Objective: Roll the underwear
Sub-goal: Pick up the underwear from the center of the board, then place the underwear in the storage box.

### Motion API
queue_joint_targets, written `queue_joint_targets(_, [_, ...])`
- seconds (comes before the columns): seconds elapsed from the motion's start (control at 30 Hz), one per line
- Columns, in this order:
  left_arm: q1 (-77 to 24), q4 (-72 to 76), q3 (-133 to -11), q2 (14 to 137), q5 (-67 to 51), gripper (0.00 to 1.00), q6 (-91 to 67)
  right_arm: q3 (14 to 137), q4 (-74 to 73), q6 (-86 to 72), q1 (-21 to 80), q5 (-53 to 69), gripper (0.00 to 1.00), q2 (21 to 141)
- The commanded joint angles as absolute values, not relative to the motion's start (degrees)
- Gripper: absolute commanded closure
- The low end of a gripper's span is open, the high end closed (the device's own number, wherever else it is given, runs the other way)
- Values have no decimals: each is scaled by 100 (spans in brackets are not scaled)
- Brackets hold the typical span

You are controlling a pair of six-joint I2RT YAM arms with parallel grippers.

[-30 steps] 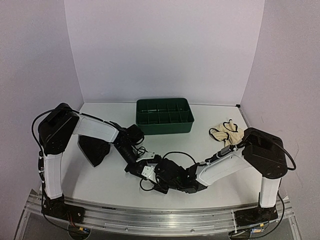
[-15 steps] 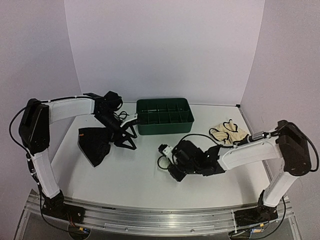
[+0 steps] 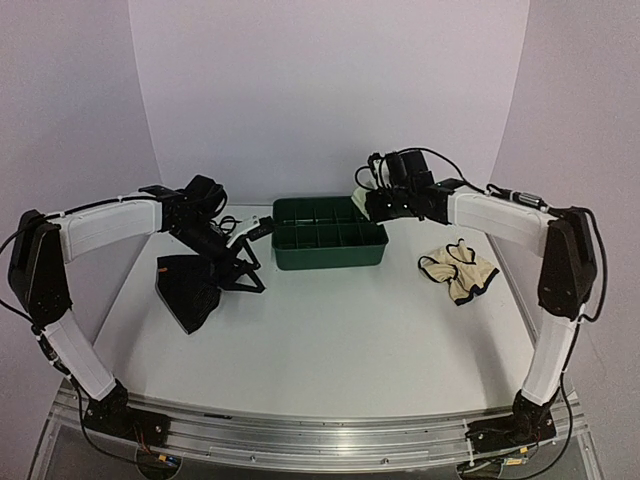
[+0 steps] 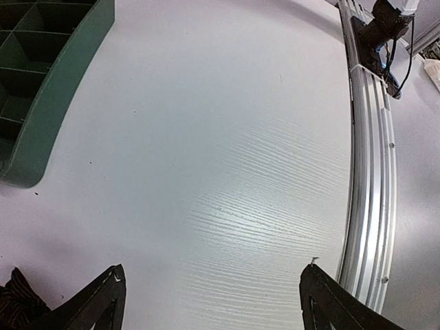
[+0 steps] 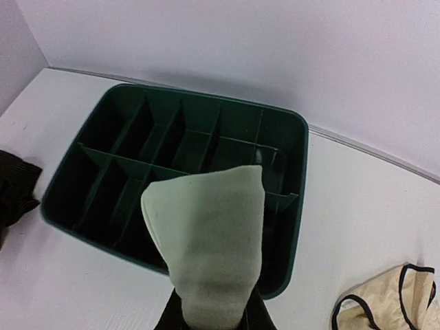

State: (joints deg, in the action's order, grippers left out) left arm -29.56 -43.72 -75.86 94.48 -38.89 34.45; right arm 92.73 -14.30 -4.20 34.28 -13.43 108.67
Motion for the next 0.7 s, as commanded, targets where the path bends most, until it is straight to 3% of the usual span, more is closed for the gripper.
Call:
queue_joint_targets(0.0, [-2944, -4096, -7443, 9339, -3822, 13, 3245, 10119, -2014, -401, 3194, -1577, 100, 11829])
queue_joint_targets(0.13, [-2944, -4063, -7293, 9322, -3798, 13, 3244, 10894, -2363, -654, 3194, -2125, 100, 12524])
queue_joint_targets(0.67, [-2949, -3796, -6876, 9237, -3771, 13, 3275, 11806, -2928, -968, 3189, -2697, 100, 13613])
